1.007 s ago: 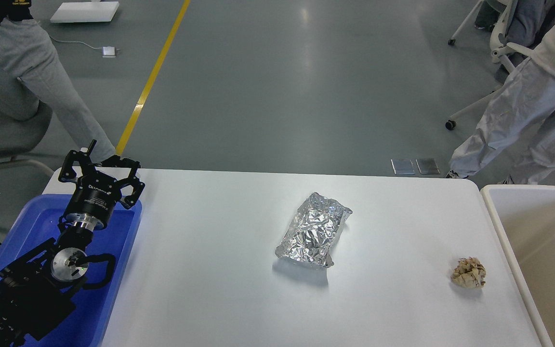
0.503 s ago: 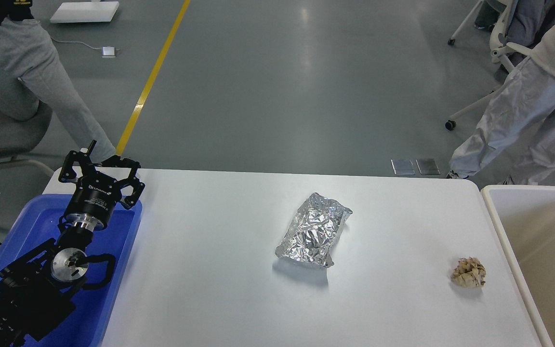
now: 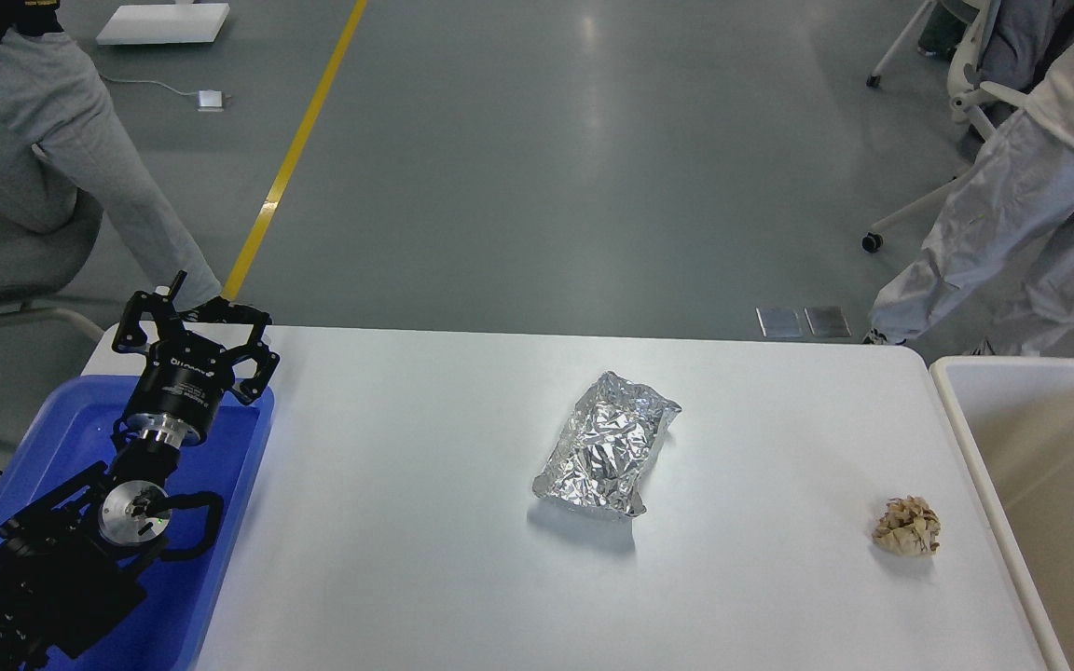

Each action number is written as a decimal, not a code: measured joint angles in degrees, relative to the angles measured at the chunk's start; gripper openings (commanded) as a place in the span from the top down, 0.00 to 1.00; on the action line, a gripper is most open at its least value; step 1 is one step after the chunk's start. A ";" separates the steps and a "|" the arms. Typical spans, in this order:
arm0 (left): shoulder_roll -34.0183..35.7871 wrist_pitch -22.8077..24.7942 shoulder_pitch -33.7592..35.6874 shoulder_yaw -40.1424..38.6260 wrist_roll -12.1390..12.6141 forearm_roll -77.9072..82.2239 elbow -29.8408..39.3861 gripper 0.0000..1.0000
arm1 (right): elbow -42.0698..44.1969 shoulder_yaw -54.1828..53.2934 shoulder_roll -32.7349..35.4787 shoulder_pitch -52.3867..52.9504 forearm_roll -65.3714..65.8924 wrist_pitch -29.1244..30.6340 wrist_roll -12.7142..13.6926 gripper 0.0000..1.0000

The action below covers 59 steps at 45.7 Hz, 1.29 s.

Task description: Tidy desktop

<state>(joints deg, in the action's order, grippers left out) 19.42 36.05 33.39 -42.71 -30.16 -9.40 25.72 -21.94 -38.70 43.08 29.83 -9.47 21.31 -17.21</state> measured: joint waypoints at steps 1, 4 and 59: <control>0.00 0.00 0.00 0.00 0.00 -0.01 0.01 0.00 | -1.50 -0.88 0.27 -0.47 0.09 0.37 -0.81 0.01; 0.00 0.00 0.00 0.00 -0.01 0.00 0.01 0.00 | -4.90 -2.93 0.72 -1.45 0.22 1.04 -2.40 0.01; 0.00 0.00 0.00 0.00 0.00 0.00 0.02 0.00 | -23.42 -20.86 -17.74 -5.67 16.74 -10.43 -6.41 0.01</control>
<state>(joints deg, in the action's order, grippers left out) 19.42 36.04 33.40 -42.72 -30.16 -9.40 25.74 -45.36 -59.56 25.34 24.17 7.28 10.87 -23.62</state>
